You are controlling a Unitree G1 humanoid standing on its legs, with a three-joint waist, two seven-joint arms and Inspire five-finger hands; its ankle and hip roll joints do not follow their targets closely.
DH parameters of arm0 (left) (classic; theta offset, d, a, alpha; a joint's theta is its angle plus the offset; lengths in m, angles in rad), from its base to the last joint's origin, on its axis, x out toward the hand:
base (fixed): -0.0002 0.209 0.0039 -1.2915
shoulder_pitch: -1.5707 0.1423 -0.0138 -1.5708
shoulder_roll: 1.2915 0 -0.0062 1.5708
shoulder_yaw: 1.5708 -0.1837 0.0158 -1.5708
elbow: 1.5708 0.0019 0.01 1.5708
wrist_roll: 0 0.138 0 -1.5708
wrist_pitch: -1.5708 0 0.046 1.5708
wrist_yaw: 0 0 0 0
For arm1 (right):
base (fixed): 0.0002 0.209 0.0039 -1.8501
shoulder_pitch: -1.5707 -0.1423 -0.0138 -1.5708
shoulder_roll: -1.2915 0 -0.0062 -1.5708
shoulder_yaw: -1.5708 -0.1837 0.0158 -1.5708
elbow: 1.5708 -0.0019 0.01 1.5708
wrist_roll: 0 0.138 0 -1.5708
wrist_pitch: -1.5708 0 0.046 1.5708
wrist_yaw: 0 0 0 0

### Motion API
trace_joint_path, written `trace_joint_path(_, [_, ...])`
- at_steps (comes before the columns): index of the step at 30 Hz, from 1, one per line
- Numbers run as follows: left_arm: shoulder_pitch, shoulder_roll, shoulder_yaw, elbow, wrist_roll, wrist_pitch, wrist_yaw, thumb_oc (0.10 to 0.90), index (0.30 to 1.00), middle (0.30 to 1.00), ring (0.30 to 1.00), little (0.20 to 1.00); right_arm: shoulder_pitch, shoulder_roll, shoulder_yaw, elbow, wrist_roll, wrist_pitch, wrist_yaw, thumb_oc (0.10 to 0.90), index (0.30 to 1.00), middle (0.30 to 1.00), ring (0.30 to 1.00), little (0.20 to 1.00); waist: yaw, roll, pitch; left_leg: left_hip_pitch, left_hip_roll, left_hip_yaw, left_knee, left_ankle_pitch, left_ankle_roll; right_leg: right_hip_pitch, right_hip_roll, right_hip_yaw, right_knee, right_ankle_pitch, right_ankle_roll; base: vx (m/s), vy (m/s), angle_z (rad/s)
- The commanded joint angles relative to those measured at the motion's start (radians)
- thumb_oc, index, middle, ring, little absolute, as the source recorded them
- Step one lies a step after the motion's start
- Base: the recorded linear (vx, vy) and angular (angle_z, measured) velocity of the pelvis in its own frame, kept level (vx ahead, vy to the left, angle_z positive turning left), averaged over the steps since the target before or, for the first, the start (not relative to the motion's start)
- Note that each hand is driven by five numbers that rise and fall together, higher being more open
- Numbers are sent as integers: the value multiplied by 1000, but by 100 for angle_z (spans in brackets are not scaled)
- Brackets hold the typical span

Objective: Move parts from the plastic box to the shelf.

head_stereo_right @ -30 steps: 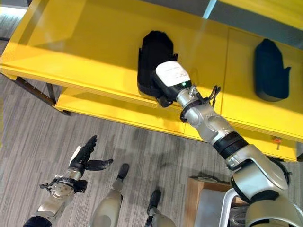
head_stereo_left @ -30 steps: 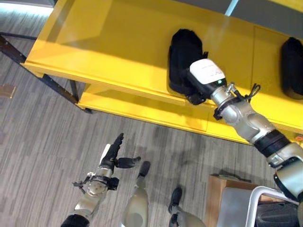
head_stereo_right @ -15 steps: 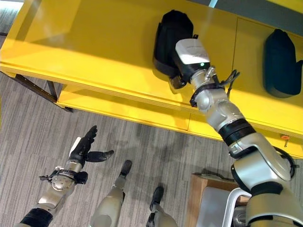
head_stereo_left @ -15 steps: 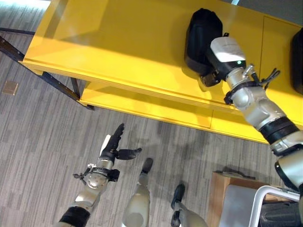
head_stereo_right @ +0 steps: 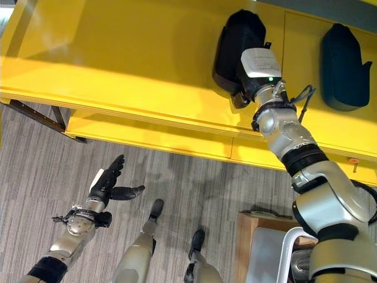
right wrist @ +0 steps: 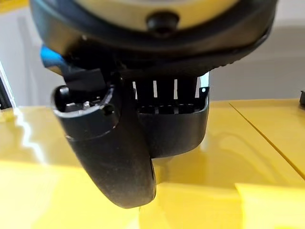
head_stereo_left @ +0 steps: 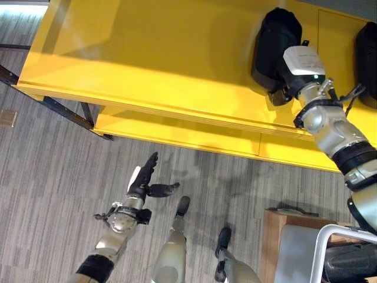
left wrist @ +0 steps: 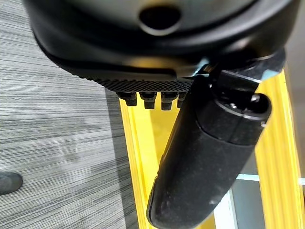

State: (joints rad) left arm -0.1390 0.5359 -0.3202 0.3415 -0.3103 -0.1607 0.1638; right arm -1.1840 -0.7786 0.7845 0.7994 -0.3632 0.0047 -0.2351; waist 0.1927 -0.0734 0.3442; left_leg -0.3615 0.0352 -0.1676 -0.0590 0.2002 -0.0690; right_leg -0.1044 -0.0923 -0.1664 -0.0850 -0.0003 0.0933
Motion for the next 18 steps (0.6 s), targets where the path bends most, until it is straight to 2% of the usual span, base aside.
trace_joint_path(1, [8, 35, 9, -81, -23, -102, 5, 900, 1000, 1000, 1000, 1000, -135, -60, 74, 10, -30, -16, 20, 400, 300, 300, 300, 300, -7, -12, -52, -2, 85, 47, 70, -36, -45, -9, -114, 16, 82, 50, 72, 0, 0, 0])
trace_joint_path(6, [9, 34, 15, -76, -17, -107, 6, 900, 1000, 1000, 1000, 1000, -133, -82, 126, -19, -66, -32, 50, 400, 300, 300, 300, 300, 0, -15, -51, -3, 85, 39, 70, -37, -45, -5, -112, 7, 78, 49, 73, 2, -20, 1])
trace_joint_path(12, [-3, 39, 15, -64, -4, -109, 12, 900, 1000, 1000, 1000, 1000, -180, -112, 287, -101, -257, -54, 119, 400, 300, 300, 300, 300, 11, -23, -48, -13, 79, 31, 73, -39, -46, 2, -113, -7, 69, 47, 75, 0, 0, 0])
trace_joint_path(18, [-11, 39, 20, -56, 10, -108, 14, 900, 1000, 1000, 1000, 1000, -162, -124, 313, -131, -307, -67, 147, 400, 300, 300, 300, 300, 17, -22, -47, -20, 75, 19, 71, -38, -46, 8, -113, -19, 64, 43, 75, 5, -5, 2])
